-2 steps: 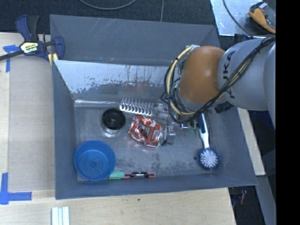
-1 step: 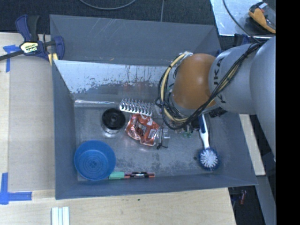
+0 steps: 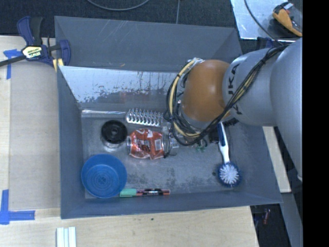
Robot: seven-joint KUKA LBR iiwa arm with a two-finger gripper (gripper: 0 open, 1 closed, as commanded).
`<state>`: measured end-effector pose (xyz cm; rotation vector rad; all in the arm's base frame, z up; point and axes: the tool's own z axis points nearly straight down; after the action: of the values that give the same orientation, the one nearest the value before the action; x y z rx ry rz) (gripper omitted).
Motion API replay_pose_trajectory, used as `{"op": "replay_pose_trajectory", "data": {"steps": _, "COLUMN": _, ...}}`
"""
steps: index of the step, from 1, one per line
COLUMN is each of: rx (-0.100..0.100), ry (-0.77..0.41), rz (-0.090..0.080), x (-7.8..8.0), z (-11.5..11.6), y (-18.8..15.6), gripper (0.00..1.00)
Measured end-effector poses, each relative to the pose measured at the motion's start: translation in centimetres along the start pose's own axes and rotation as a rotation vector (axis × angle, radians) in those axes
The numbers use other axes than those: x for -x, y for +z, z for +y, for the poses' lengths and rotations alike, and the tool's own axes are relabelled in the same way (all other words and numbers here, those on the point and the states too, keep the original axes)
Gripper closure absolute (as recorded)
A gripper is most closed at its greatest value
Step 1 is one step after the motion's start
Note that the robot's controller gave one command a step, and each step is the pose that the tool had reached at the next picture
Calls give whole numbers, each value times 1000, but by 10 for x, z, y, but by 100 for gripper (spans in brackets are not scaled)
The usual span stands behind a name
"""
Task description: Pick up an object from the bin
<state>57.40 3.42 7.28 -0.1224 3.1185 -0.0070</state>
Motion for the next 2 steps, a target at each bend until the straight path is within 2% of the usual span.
{"op": "replay_pose_trajectory", "data": {"steps": 1, "rx": 0, "ry": -1, "rz": 0, "x": 0, "z": 0, "y": 0, "gripper": 100}}
{"op": "replay_pose_trajectory", "data": {"steps": 2, "rx": 1, "ry": -1, "rz": 12, "x": -4, "z": 0, "y": -24, "gripper": 100}}
